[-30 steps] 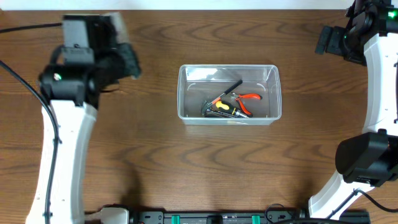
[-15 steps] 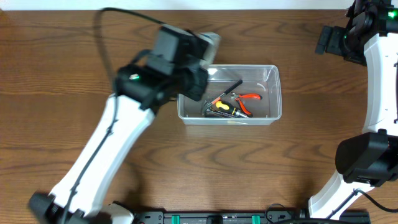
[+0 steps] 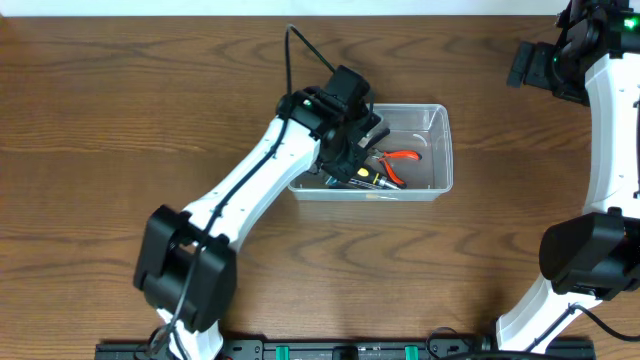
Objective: Pack container
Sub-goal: 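Carry the box right and lower it into the container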
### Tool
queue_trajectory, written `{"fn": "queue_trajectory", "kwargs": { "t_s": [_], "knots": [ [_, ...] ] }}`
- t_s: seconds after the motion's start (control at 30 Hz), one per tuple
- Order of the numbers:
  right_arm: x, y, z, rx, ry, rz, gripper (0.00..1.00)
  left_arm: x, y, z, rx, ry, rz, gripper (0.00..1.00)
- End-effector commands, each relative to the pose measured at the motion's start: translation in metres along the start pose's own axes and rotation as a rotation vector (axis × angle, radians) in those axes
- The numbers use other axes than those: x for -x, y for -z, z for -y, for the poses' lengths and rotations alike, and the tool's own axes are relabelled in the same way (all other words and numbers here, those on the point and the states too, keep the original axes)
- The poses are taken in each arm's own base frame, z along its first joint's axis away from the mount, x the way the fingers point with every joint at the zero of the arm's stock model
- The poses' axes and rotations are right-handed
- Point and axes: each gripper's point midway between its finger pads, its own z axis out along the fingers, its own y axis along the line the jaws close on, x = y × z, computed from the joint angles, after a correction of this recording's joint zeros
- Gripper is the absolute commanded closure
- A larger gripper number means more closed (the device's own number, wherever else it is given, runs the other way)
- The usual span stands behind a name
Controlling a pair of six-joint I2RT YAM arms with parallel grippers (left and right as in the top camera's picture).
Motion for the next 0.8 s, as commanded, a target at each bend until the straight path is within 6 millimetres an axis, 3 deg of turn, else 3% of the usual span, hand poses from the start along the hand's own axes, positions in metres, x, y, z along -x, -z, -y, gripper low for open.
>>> {"fn": "queue_trajectory", "kwargs": {
  "t_s": [0.0,0.23,0.53,0.77],
  "knots": [
    [0.003,0.004,0.0,0.002,-0.016,0.014,0.01,0.0,-0.004,-0.009,0.046,-0.054,-0.016,0.88],
    [0.003,0.004,0.0,0.002,-0.016,0.014,0.01,-0.004,-0.021,-0.013,0.046,-0.09,-0.058,0.87],
    [0.003,0.004,0.0,0.003,-0.016,0.014,0.01,-0.011,-0.036,-0.045,0.215,-0.092,-0.123,0.78],
    [0.003,0.004,0.0,0.003,-0.016,0.014,0.01,-0.006,-0.037,-0.051,0.247,-0.093,-0.104,0.77]
  ]
}}
